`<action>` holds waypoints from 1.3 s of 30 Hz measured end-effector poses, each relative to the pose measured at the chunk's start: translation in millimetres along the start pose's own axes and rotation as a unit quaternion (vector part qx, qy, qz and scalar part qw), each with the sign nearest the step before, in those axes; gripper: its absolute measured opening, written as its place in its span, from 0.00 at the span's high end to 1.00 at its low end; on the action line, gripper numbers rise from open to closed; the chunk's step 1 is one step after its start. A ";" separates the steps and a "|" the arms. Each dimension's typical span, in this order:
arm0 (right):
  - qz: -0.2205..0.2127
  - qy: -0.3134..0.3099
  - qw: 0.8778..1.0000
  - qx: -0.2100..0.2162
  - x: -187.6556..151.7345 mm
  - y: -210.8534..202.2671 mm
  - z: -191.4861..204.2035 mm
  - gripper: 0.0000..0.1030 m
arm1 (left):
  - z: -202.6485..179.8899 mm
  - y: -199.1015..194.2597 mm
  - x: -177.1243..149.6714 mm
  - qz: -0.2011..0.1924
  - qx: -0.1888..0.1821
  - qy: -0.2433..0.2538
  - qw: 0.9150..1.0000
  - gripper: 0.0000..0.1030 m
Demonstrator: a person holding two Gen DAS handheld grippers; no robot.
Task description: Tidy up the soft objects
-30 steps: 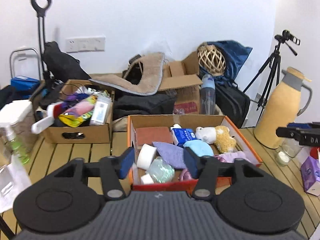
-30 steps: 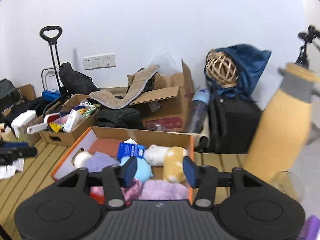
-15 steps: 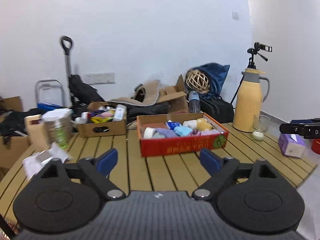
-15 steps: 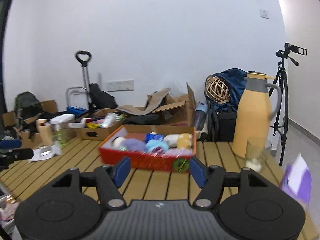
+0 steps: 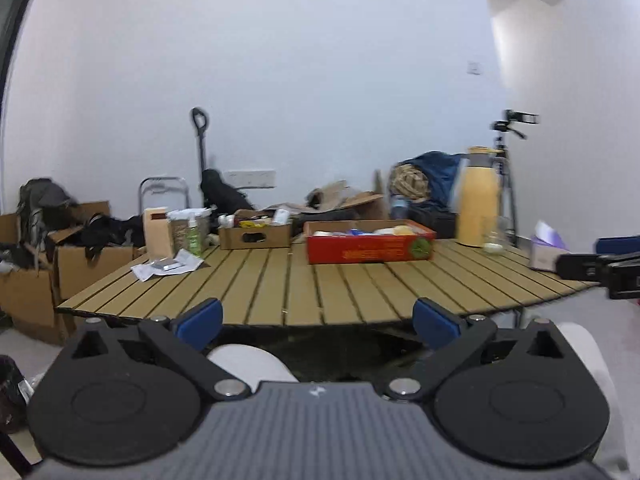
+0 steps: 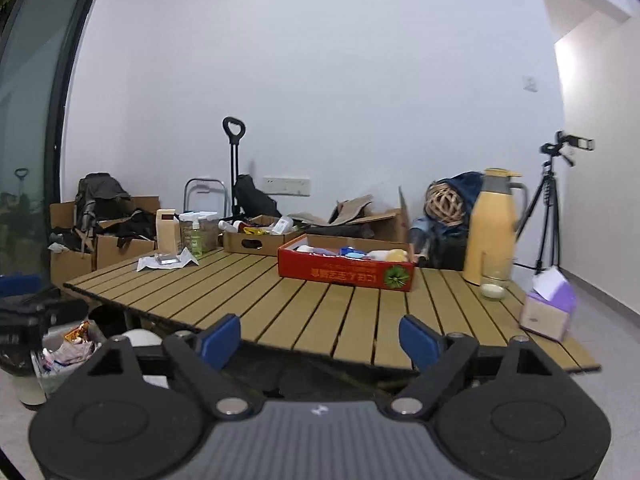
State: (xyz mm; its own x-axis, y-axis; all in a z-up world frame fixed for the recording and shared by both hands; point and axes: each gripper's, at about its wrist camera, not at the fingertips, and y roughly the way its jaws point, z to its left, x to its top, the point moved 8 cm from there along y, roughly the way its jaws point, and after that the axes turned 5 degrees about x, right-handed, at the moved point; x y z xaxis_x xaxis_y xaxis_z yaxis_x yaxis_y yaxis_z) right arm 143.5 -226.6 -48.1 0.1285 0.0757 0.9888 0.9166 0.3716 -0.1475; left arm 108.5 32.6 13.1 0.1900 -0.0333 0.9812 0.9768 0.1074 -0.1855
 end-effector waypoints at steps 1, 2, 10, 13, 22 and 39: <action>-0.003 0.011 1.000 0.002 -6.7 -9.6 3.0 0.15 | -2.4 -9.2 -3.0 -0.003 -0.005 0.000 1.000 0.00; -0.001 0.023 1.000 0.005 -14.1 -17.8 6.6 0.14 | -4.7 -19.0 -5.4 -0.005 -0.009 -0.001 1.000 0.00; 0.046 0.027 0.999 0.012 -45.4 -47.3 27.4 0.02 | -5.5 -54.3 -10.3 -0.012 -0.012 -0.012 1.000 0.00; 0.035 0.021 0.999 0.012 -42.0 -54.9 31.4 0.02 | -3.4 -59.3 -9.8 -0.015 -0.012 -0.013 1.000 0.00; 0.020 0.022 1.000 0.001 -36.7 -66.1 26.7 0.01 | -6.6 -67.5 -9.0 -0.021 -0.019 -0.012 1.000 0.00; 0.014 0.022 1.000 0.006 -32.7 -63.8 24.5 0.00 | -7.5 -67.9 -9.0 -0.025 -0.022 -0.009 0.999 0.00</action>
State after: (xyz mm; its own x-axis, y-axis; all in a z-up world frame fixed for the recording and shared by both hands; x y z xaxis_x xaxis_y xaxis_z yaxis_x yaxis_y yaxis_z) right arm 71.5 -230.2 -71.5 0.1707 0.0463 0.9842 0.9074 0.3818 -0.1754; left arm 41.3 18.1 16.4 0.1398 -0.0198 0.9900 0.9885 0.0613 -0.1384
